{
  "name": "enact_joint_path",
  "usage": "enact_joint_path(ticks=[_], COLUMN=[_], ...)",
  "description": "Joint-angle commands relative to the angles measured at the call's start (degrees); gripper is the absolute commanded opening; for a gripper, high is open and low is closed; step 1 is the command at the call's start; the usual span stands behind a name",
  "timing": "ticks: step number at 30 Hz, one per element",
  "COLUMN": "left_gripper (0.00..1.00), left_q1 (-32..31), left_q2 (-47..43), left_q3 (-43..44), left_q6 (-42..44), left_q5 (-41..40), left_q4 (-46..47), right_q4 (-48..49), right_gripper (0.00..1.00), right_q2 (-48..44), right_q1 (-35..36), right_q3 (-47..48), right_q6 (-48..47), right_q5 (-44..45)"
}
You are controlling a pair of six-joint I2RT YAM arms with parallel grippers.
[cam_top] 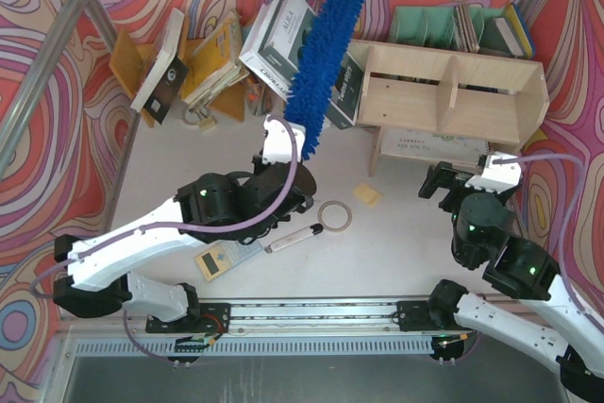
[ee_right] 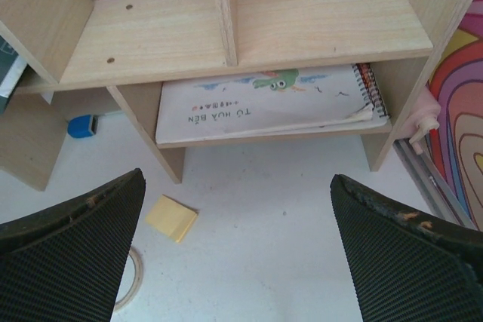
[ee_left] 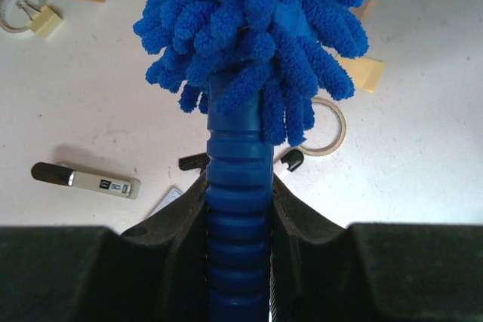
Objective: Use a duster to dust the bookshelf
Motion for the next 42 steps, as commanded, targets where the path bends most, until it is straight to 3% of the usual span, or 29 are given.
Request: enact_joint_path(ticks=[1,18,23,34,42], left_gripper=[0.00,0.00,0.00,0.00,0.00], left_q1=[0.57,0.80,0.76,0.77,0.82], left_q2=[0.98,-4.32,-3.79,4.18,2.68], left_q3=[-2.15,2.21,0.68,-1.86,-1.49], left_q6=[-2.01,3.15,1.72,-0.77,-0.79], left_q5=[2.12,-5.38,-2.65,12.23,8.10], left_q4=[2.00,0.19,0.92,9.15,7.43], right_q4=[-0.34,2.59,3.03,3.24,4.12], right_gripper=[0.97,0.97,0.97,0.97,0.97], right_q2=[-0.30,-1.68,-1.80,-2.18,-2.73], right_q1=[0.05,0.07,0.07,0.07,0.07], right_q3=[-2.60,-4.60,-4.87,-5.26,-5.66], right_q6=[1.79,-0.54,-1.04,-1.48,-2.17], right_q5=[1.88,1.19,1.06,1.12,0.62])
